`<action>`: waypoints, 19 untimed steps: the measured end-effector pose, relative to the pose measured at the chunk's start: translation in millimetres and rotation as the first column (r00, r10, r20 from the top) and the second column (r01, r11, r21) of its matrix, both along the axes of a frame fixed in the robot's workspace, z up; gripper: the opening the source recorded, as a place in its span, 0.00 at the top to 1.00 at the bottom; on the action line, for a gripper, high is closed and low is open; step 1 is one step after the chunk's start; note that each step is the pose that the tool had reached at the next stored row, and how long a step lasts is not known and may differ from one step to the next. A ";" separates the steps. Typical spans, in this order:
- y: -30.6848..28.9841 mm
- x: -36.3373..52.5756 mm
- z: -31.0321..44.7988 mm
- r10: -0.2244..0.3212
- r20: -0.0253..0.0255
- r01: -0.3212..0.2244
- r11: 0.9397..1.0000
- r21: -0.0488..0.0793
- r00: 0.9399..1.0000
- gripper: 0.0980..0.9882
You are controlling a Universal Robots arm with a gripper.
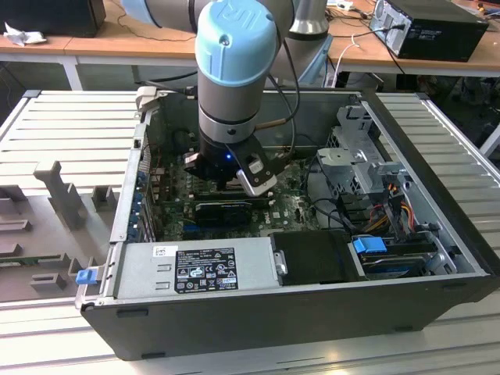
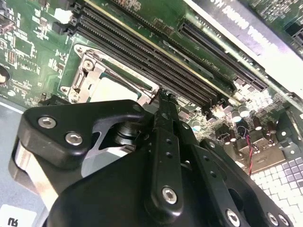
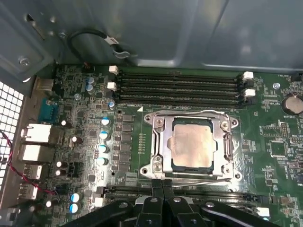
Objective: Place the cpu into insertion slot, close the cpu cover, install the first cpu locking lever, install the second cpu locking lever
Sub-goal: 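Install the second cpu locking lever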
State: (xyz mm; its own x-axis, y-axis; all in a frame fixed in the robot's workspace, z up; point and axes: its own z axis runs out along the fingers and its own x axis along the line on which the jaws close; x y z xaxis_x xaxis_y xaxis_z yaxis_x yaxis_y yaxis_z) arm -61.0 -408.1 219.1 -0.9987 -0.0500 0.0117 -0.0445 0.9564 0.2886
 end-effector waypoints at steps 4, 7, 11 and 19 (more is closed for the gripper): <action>-0.4 -0.8 -2.1 0.004 0.000 -0.004 1.000 0.013 1.000 0.99; -1.1 -1.6 -2.4 0.005 0.000 -0.005 1.000 0.017 1.000 0.99; -4.4 -3.7 -3.6 0.005 0.000 -0.005 1.000 0.021 1.000 0.99; -4.4 -8.7 -19.7 0.005 0.000 -0.005 0.998 0.057 1.000 0.99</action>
State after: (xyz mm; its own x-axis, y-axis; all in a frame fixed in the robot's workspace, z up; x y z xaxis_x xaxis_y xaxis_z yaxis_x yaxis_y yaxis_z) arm -69.7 -412.5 199.4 -0.9984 -0.0553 0.0086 -0.0490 0.9382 0.3427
